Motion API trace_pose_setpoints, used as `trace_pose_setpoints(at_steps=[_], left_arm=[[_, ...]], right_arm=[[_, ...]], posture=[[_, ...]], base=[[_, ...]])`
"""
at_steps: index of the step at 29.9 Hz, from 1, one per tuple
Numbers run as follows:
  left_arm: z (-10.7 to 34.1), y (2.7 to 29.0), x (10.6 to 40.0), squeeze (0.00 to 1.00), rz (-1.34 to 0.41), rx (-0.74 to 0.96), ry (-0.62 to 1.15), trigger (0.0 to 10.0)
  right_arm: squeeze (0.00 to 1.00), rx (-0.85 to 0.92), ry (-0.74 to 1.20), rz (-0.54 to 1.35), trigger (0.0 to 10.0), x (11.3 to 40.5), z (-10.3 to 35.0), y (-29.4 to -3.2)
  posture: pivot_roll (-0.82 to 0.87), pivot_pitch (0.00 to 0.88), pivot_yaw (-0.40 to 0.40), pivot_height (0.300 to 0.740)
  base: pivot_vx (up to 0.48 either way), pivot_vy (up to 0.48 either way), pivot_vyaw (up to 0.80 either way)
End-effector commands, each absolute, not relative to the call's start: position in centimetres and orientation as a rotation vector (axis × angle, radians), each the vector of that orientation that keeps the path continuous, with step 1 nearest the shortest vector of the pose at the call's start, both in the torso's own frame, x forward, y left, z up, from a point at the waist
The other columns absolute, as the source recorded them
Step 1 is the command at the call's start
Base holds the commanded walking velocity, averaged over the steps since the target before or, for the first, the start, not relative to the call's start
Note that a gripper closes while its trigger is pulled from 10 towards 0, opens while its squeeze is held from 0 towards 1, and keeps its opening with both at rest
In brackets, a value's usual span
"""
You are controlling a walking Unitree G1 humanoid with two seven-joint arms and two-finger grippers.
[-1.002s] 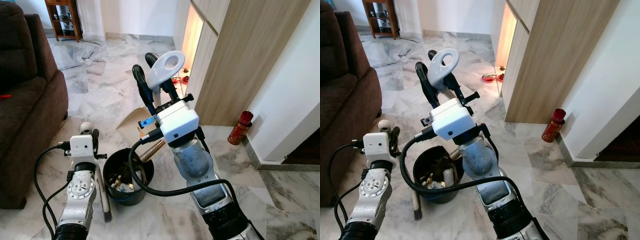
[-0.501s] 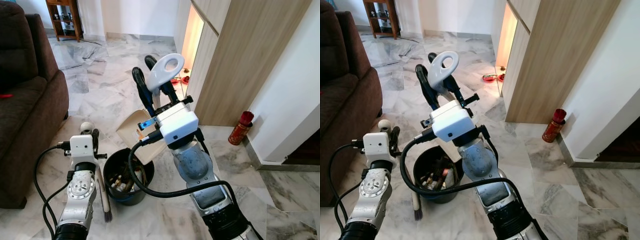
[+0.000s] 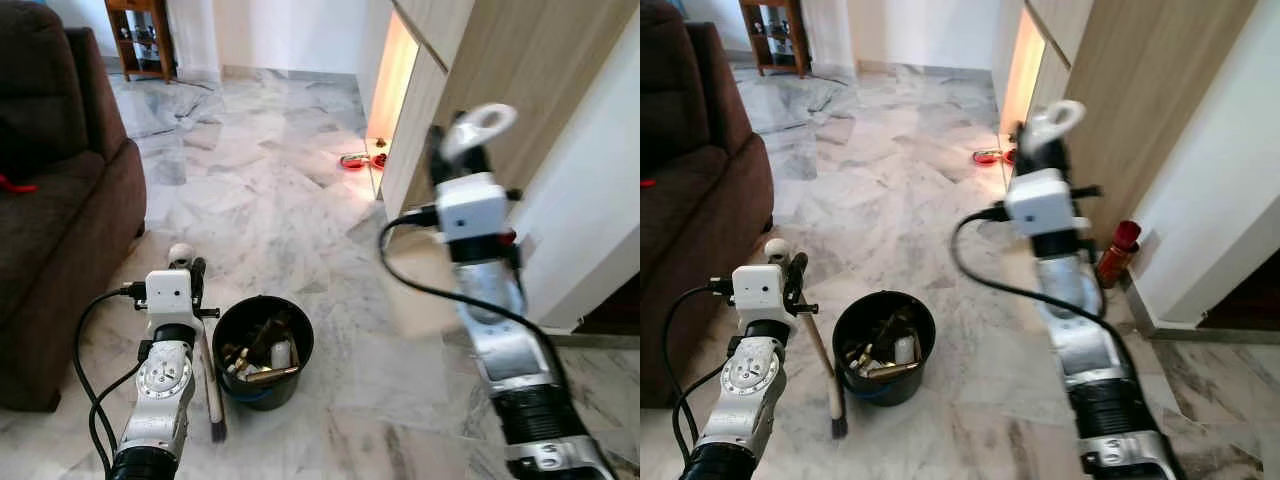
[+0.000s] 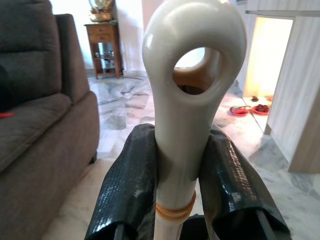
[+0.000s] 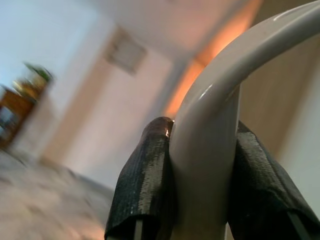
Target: Sweep floor
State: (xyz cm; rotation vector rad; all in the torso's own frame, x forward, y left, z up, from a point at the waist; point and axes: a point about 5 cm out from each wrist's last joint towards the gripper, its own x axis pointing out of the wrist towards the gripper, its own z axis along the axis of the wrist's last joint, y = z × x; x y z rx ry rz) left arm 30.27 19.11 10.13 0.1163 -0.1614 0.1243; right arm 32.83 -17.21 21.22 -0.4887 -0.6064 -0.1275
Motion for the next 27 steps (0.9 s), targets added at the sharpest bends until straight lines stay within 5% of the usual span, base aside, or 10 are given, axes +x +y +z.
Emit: trace_pose_setpoints(at_steps=[1, 11, 27], left_arm=[[11.0, 18.2, 30.6, 0.00, 0.078, 0.096, -0.203, 10.0], [10.8, 18.7, 30.2, 0.00, 0.074, 0.083, -0.188, 10.0], [10.2, 18.3, 29.7, 0.00, 0.060, 0.072, -0.170, 10.0]], right_arm=[[0.00, -0.469, -0.591, -0.178, 10.0, 32.8, 20.8, -18.5], [0.00, -0.329, -0.366, -0.271, 10.0, 31.8, 15.0, -21.9], [0.00, -0.125, -0.274, -0.288, 10.0, 31.6, 12.4, -21.9]], posture=[[0.07, 0.000, -0.065, 0.740], [0.06, 0.000, -0.044, 0.740], [0.05, 0.000, -0.040, 0.740]], base=[[0.000, 0.000, 0.00], [0.000, 0.000, 0.00], [0.000, 0.000, 0.00]])
